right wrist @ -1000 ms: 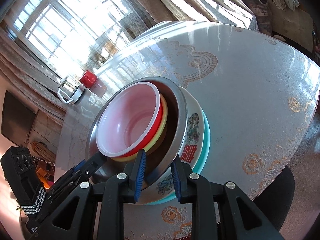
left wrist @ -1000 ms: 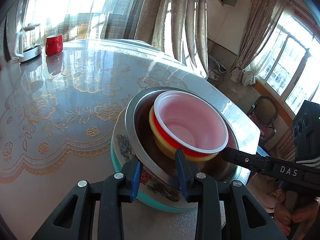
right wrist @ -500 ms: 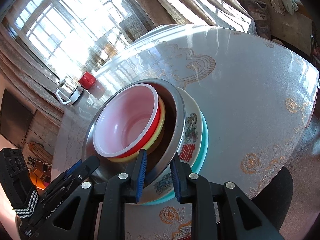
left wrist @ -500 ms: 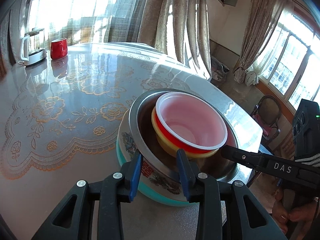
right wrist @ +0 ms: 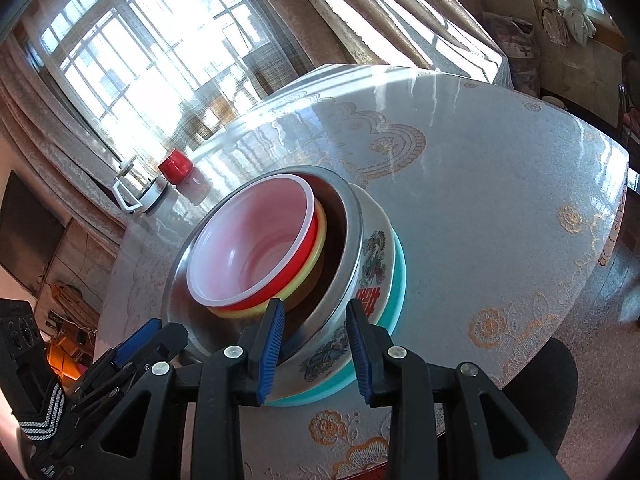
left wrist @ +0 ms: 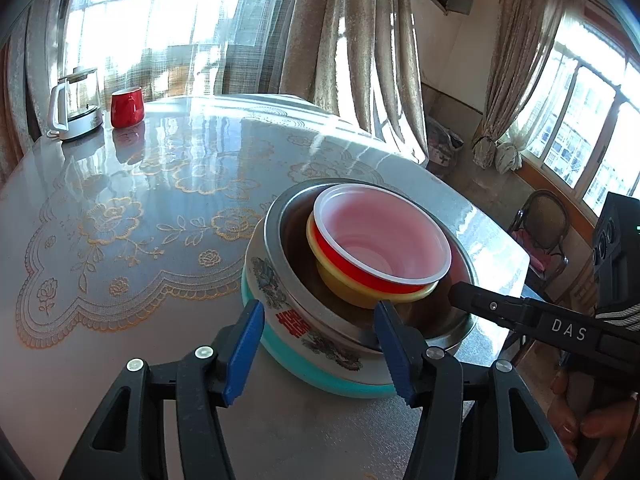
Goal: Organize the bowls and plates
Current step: 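Open both grippers and pull them back from the steel bowl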
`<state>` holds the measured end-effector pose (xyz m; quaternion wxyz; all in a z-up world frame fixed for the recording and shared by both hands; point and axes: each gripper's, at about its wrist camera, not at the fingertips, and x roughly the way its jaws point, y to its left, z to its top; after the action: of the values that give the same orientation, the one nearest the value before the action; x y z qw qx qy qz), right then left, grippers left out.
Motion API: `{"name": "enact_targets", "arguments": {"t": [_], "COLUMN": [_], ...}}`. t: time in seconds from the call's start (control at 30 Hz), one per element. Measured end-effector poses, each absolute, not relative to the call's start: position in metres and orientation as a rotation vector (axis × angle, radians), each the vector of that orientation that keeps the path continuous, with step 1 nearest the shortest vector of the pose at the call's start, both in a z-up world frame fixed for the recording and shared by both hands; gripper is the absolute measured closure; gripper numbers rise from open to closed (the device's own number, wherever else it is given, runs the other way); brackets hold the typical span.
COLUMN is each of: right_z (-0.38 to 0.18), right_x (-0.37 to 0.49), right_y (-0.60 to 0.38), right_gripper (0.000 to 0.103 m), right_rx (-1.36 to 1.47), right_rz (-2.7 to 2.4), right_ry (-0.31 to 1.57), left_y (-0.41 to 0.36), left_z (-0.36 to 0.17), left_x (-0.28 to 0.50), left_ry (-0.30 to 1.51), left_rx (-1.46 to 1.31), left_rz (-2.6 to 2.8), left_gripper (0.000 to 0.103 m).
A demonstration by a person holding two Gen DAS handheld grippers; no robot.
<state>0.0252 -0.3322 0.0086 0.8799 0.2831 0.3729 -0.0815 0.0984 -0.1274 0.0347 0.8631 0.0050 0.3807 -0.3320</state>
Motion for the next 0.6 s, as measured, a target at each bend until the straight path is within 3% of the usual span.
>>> {"name": "enact_targets", "arguments": {"t": [0.33,0.4,0.53,0.6], "right_z": [0.018,0.019,0.019,0.018], "right_x": [0.015,0.011,0.000,-0.004], "right_y": [-0.318,-0.316,-0.310,-0.306], "right_gripper": [0.070,0.069,0.069,0.068], "right_rx": [0.463,0.463,0.436,0.410], "right_rz": [-0.206,-0.205,-0.208,-0.224], "right_ry": [0.734,0.718,0.684,0.670], "left_y": [-0.121,-0.120,-0.115,-0.113], "left_z": [0.037,0.036,0.035,0.034], "left_x": [0.081,0.077,0.067,0.061], "left_ry": [0.781,0.781,0.767,0.748], "left_rx": [0.049,0.056,0.077,0.091], "left_rz": [-0.645,-0.631,-0.618,-0.605], "left_gripper": [0.030,0.022,0.016,0.005]}}
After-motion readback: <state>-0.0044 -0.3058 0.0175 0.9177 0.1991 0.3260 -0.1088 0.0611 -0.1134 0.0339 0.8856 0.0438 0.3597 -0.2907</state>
